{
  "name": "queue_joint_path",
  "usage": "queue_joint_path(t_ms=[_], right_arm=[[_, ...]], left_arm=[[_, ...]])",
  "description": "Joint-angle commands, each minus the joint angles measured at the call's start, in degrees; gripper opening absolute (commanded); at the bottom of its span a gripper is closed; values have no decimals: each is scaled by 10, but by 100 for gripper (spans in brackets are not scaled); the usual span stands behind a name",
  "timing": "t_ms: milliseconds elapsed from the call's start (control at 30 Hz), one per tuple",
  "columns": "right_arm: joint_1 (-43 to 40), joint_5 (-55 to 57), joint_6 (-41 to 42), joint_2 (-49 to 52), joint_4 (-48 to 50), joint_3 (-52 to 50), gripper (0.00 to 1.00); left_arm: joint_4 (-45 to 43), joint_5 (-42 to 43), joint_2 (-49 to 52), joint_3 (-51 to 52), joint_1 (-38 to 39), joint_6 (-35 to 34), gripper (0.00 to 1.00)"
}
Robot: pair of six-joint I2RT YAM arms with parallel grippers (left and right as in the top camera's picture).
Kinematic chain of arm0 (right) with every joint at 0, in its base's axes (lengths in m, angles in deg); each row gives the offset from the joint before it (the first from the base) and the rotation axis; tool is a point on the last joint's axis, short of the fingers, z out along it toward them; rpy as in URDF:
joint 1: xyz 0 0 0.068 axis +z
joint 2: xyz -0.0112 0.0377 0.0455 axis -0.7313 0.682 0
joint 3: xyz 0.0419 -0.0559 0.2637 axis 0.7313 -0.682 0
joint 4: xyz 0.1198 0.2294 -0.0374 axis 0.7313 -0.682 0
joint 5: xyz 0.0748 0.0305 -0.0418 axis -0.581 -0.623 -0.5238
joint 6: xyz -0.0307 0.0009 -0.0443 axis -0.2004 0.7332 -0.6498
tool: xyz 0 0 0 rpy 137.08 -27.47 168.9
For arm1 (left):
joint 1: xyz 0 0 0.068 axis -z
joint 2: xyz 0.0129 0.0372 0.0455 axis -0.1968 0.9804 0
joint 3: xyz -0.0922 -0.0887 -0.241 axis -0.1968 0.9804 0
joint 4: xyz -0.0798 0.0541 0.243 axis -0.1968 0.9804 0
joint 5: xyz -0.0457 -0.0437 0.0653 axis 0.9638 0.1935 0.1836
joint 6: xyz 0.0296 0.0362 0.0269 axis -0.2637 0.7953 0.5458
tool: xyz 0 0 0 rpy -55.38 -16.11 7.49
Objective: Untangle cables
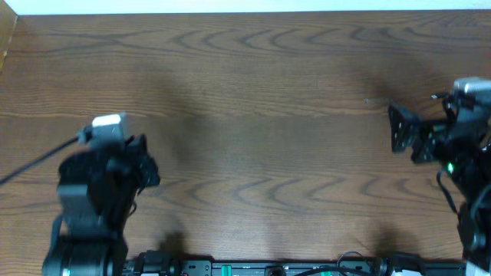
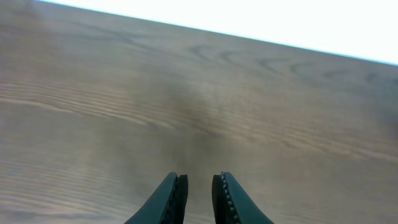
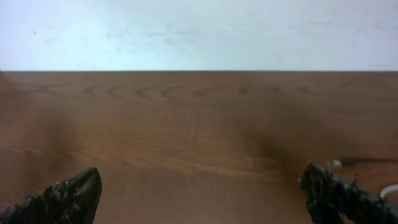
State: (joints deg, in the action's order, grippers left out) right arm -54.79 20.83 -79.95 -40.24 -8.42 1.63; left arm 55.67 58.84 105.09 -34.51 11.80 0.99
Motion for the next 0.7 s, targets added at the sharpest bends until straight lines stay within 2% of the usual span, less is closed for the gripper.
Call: queue_joint_path(t_ms=[0,200,267,400,667], right_arm=[[3,9,-6,-47,-17,2,99],[3,11,-37,-191,-11,2,99],[3,11,-55,-238,-12,2,95],[3,11,-58,-325,-30,2,99],[3,16,-58,-426,-156,2,99]], left_arm=[[13,-54,-53,-6,2,10,20],[35,-80,-112,-6,2,12,21],[35,-80,-115,-6,2,12,21],[35,-80,-115,-6,2,12,21],[39,-74,-115,-6,2,7,21]])
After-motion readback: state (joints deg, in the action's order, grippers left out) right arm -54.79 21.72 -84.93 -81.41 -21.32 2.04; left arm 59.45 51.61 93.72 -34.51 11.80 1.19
